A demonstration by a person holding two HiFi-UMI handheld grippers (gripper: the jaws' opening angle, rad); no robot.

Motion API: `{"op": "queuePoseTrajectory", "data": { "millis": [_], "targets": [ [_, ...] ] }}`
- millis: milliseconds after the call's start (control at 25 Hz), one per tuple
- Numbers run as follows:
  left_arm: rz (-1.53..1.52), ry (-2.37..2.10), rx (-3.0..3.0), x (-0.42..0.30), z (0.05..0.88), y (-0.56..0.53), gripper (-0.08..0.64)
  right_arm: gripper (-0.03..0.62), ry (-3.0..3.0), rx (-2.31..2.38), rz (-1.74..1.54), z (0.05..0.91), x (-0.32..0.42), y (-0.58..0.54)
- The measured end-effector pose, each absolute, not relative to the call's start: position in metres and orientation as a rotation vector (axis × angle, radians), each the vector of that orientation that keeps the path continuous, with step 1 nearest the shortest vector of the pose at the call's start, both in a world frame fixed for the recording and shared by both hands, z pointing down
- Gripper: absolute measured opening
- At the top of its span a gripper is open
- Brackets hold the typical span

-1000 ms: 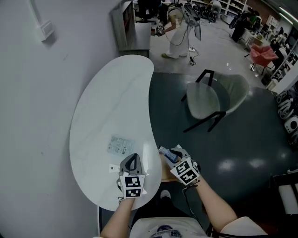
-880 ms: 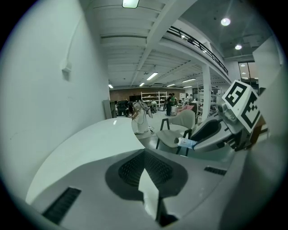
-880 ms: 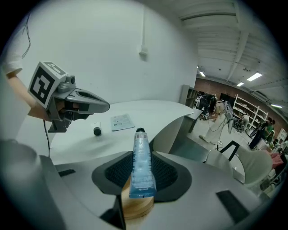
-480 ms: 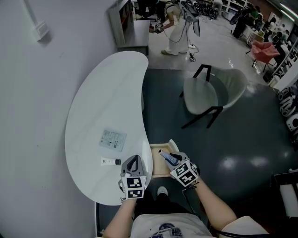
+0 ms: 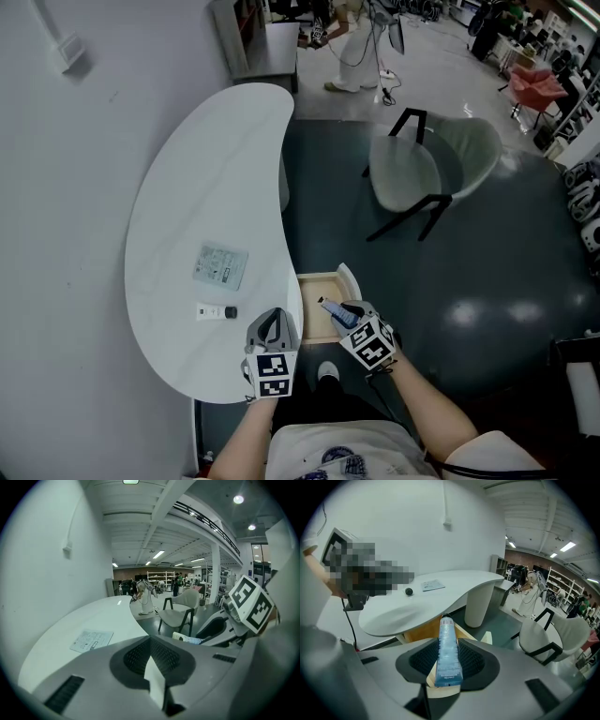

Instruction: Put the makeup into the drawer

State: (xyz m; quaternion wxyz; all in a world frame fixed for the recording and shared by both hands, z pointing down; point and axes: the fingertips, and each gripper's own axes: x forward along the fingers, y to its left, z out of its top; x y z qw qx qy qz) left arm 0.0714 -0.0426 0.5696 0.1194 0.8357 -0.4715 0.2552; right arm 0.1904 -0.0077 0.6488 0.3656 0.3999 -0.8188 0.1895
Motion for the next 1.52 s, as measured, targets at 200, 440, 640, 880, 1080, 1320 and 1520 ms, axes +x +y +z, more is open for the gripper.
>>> {"op": "queuePoseTrajectory", "data": {
  "millis": [200,440,640,880,1080,1320,1520],
  "targets": [
    [0.747,-1.371,2.425,0.070,0.578,-0.036,0.041,0.144,-2.072,0.983,0.504,0.673,0.187,0.000],
    [0.744,-1.369,2.414,0.073,0.584,-0.037,0.041,0.144,-2.040,0.929,0.512,0.693,0.183,-0.002],
    [0.741,-1.366,2.405,0.076,0.589,-0.037,0.041,0.144,-1.983,0.858,0.506,0.715,0.179,0.001],
    [0.736,-1.373,2.386,0.073,0.593,-0.040,0.041,0.144,-1.929,0.767,0.459,0.734,0.172,0.001],
    [0.733,-1.382,2.374,0.068,0.595,-0.043,0.041,0.144,-1.926,0.706,0.427,0.744,0.161,0.001],
    [0.733,-1.384,2.354,0.063,0.601,-0.044,0.041,0.144,-1.899,0.613,0.369,0.761,0.151,0.006],
    [0.731,-1.380,2.346,0.061,0.603,-0.047,0.041,0.144,-1.872,0.537,0.308,0.772,0.147,0.007]
  ]
}}
